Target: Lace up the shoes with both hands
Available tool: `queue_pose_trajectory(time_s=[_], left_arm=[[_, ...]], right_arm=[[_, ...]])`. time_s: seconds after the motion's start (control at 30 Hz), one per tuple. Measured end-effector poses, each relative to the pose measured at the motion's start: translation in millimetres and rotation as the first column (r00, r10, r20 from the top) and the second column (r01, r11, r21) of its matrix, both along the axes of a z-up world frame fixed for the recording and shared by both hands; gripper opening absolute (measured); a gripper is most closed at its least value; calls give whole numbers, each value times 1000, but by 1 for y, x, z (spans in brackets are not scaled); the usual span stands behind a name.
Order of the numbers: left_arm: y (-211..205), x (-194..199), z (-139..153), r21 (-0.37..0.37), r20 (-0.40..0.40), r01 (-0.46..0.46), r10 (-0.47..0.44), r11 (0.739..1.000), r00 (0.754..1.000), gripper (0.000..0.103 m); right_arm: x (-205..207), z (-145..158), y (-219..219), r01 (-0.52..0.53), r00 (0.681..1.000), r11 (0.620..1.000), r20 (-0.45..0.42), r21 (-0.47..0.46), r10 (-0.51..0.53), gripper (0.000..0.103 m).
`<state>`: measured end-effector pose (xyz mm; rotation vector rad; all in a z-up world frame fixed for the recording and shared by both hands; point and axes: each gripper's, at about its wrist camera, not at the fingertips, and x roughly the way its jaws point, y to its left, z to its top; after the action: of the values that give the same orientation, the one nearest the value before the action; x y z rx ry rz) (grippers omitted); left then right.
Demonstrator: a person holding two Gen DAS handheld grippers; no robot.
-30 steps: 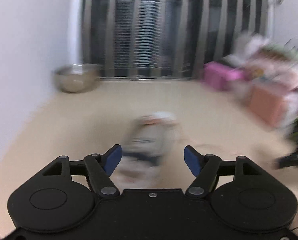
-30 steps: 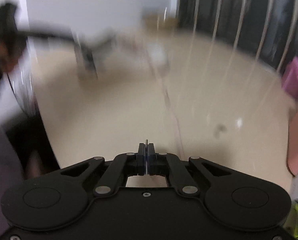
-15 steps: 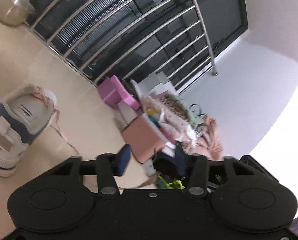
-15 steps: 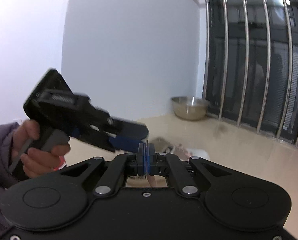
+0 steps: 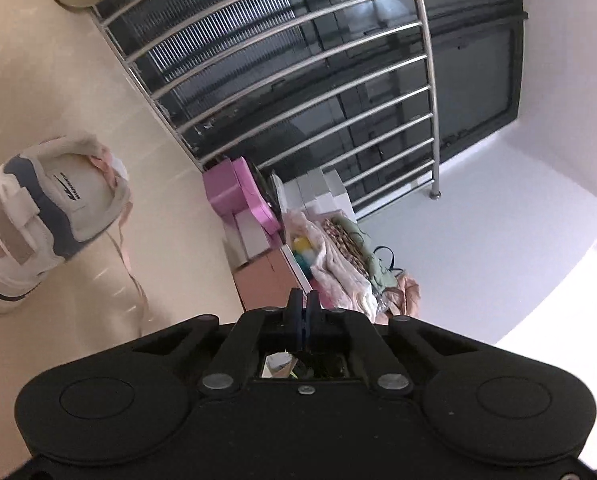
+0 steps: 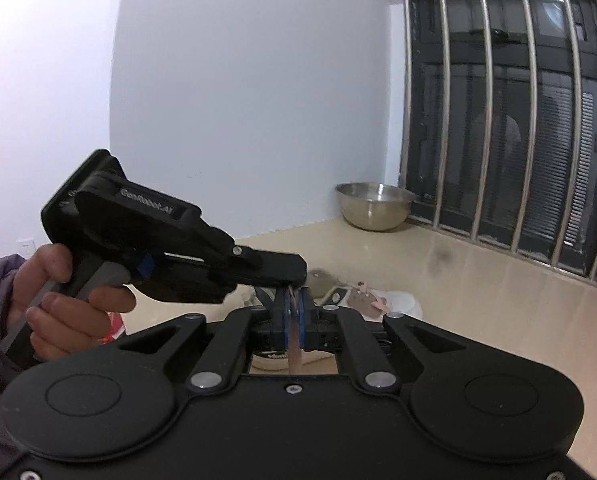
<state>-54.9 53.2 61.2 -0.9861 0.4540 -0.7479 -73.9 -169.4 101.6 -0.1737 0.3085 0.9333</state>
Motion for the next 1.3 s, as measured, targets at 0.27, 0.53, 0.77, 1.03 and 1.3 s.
queue_pose_trajectory(time_s=[0.27,0.53,0.77,1.03,1.3], left_arm=[[0,1,1,-6,-9,4,-4,1000,1000,1],[0,2,-2,12,-28,1,-1,1000,1000,1],[1,1,0,26,-16,0,0,1000,1000,2],[16,-7,7,175,-12,-87,91,981,996,22],[27,4,30,679,134,-280,260,678,956,32]], right_arm=[[-1,-3,-1,15,1000,1000,0,24,-15,2],[-2,-10,0,48,999,999,0,9,-48,4],[-5,-10,-4,65,998,997,8,41,-66,1],[-8,-24,-12,154,988,985,-21,73,-153,1],[-9,-55,-32,326,938,930,-182,172,-295,1]])
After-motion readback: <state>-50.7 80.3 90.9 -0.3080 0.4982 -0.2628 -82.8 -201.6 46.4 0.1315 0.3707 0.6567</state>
